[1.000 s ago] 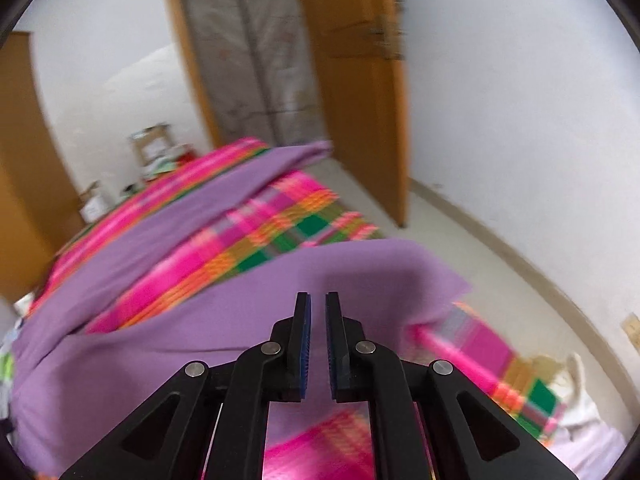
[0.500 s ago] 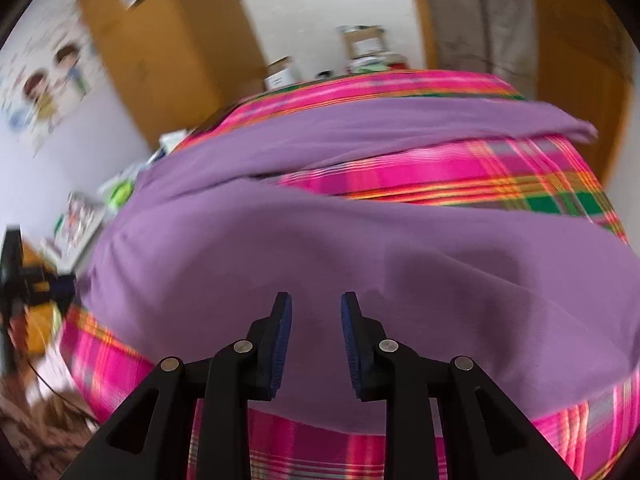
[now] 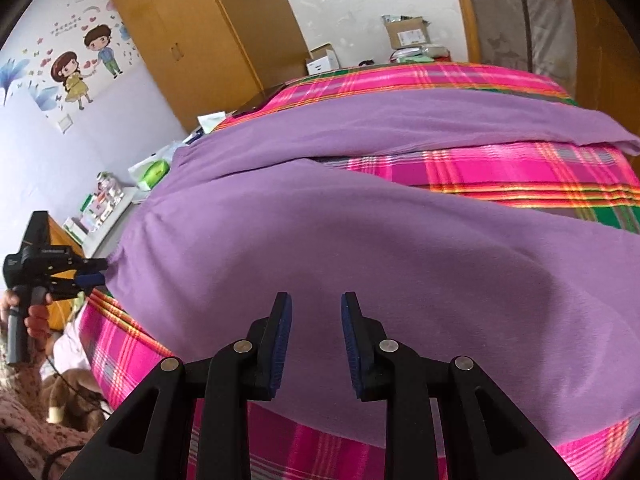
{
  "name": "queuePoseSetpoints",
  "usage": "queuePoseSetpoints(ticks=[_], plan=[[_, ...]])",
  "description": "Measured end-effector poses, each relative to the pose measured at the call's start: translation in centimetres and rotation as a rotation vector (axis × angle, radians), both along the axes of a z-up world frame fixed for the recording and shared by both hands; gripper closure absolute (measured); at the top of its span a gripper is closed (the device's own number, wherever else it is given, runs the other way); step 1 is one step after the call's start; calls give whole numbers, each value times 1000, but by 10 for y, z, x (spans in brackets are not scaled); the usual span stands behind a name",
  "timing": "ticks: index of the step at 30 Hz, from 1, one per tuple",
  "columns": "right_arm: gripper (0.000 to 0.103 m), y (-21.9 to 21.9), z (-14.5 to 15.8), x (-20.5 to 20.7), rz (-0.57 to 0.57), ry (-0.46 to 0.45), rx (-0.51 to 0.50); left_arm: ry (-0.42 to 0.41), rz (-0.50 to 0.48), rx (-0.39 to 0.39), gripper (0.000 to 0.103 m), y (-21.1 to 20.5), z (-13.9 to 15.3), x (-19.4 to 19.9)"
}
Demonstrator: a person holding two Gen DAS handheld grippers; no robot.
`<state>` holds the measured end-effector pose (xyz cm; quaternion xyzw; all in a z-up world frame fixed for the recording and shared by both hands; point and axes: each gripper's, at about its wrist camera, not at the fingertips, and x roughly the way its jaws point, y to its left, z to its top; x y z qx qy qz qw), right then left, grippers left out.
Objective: Fold clothes
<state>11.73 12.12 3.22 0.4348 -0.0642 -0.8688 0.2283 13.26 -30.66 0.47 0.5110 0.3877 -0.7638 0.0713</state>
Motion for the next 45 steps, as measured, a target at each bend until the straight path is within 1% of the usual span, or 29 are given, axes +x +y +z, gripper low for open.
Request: queuePoseSetpoints(ticks=[2,3,4,5,9,15,17,21,22,23,24,26,28,31,34,37,39,40,41,43,44,45], plan=[[76,-5,-1,-2,13,-4,-3,7,11,-27,88,-1,1,1],[76,-7,-1,-3,19,-6,-5,16,11,-29,88,-1,1,2],[76,-8,-1,-4,23,-5,-6,27,11,-26,92,-2,2,3],[76,-11,-1,-5,29,-6,-9,38,16,-26,93,-4,3,4],[76,-16,-1,-9,44,-7,-7,57,44,-24,94,-13,7,11],[76,-16,-4,-14,43,-13,0,6,43,-39,92,-11,-2,4],[76,-17,-3,-16,46,-11,8,-2,23,-63,88,-10,2,2],[76,-18,10,-22,67,30,39,6,7,-136,87,-10,16,1],[76,-18,14,-24,72,39,44,10,11,-132,87,-12,20,1],[76,-19,20,-27,78,57,55,12,15,-120,87,-14,24,0],[76,-20,26,-30,84,74,66,23,8,-134,87,-14,32,-4],[76,-24,39,-36,104,111,97,52,-13,-181,87,-12,51,-16],[76,-27,55,-43,118,175,139,81,-34,-228,87,-10,70,-27],[76,-29,84,-58,93,270,195,124,-67,-298,87,-6,99,-44],[76,-26,116,-70,47,369,203,170,-105,-373,87,0,129,-65],[76,-26,151,-86,48,454,182,223,-163,-460,86,12,161,-97],[76,-26,174,-103,38,492,179,255,-180,-486,86,18,178,-118],[76,-26,186,-112,32,510,175,280,-200,-487,84,23,183,-127],[76,-24,196,-121,18,523,152,305,-228,-488,79,29,188,-136],[75,-24,206,-137,16,537,125,318,-325,-504,76,44,185,-159],[71,-27,207,-152,43,521,117,303,-357,-512,76,49,177,-170],[59,-31,204,-162,76,499,120,282,-383,-518,76,54,167,-180]])
